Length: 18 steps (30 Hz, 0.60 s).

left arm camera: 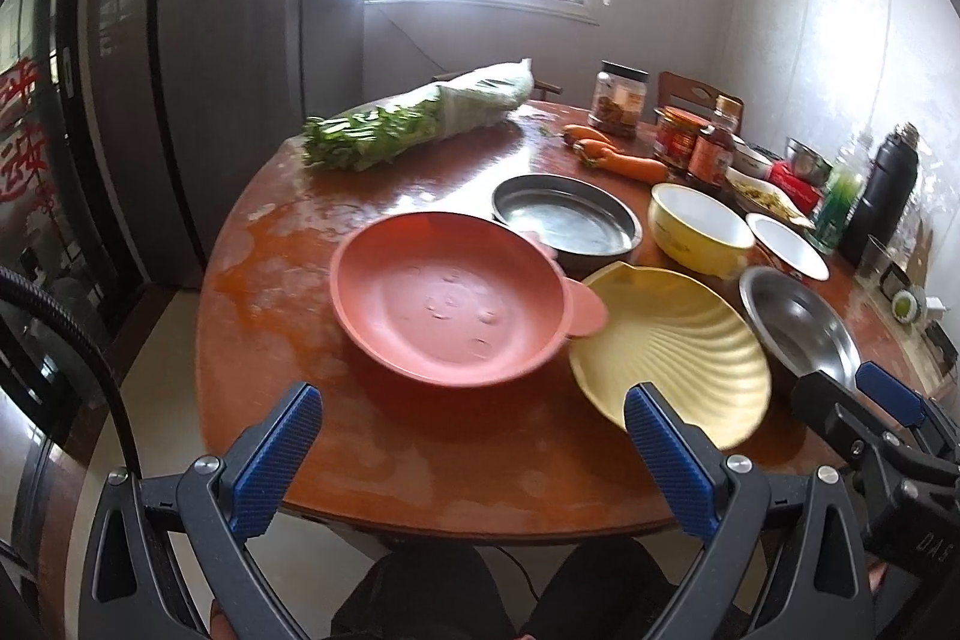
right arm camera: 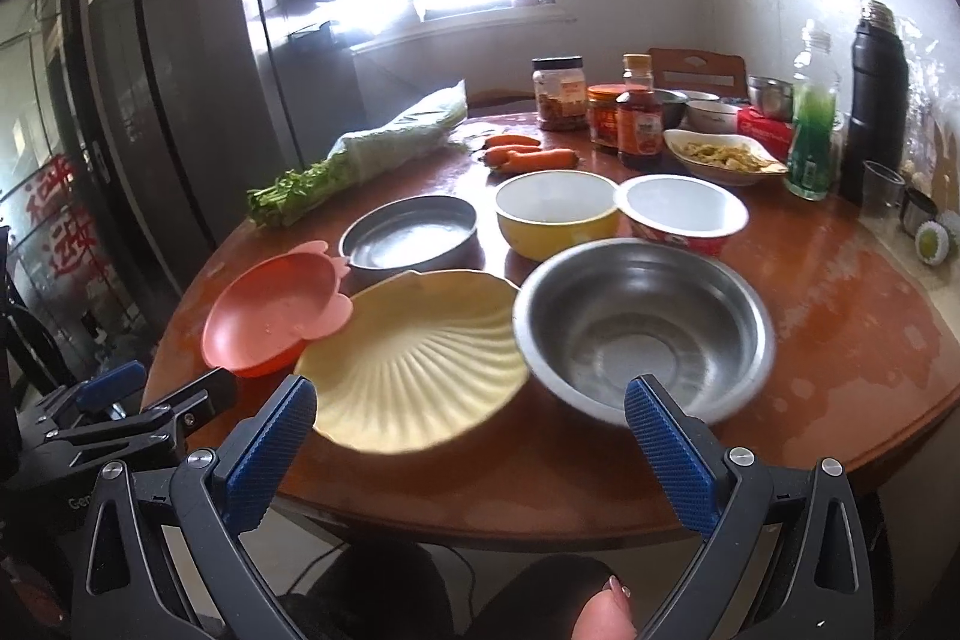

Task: Organize plates and bowls
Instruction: 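Reach the left gripper to the salmon-pink bowl rim and close it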

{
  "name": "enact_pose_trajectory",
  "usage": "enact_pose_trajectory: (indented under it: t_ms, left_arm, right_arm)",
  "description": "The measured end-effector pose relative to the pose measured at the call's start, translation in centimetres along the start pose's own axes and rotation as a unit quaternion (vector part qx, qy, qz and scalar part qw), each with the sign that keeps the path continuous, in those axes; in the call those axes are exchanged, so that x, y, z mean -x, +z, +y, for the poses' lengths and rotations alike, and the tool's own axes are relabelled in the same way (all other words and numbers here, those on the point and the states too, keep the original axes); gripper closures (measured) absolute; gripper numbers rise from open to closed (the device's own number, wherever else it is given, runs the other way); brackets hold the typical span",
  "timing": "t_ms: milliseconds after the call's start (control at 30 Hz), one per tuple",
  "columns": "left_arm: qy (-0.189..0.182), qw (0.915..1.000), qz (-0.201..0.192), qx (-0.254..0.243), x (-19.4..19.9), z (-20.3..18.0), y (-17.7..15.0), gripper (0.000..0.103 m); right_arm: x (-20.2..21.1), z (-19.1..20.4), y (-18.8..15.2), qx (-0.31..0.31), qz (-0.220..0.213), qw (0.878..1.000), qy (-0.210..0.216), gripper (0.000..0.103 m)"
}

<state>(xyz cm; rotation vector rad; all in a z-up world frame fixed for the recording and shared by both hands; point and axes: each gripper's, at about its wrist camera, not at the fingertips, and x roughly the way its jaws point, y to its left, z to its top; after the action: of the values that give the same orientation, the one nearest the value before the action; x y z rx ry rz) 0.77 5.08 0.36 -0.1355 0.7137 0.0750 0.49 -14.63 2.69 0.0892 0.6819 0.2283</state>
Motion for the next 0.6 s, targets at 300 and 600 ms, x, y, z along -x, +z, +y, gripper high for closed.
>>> enact_pose_trajectory:
  t_ms: [300, 600]
  left_arm:
    - [0.046, 0.9982, 0.024, 0.029, -3.1, 6.3, 2.4, 0.001]
    - [0.035, 0.998, 0.052, 0.009, -6.9, 8.2, 4.9, 0.002]
  right_arm:
    - [-3.4, 3.4, 2.4, 0.012, 0.023, 0.999, 0.027, 0.0]
    - [-8.5, 6.4, 2.6, 0.013, 0.087, 0.995, 0.042, 0.0]
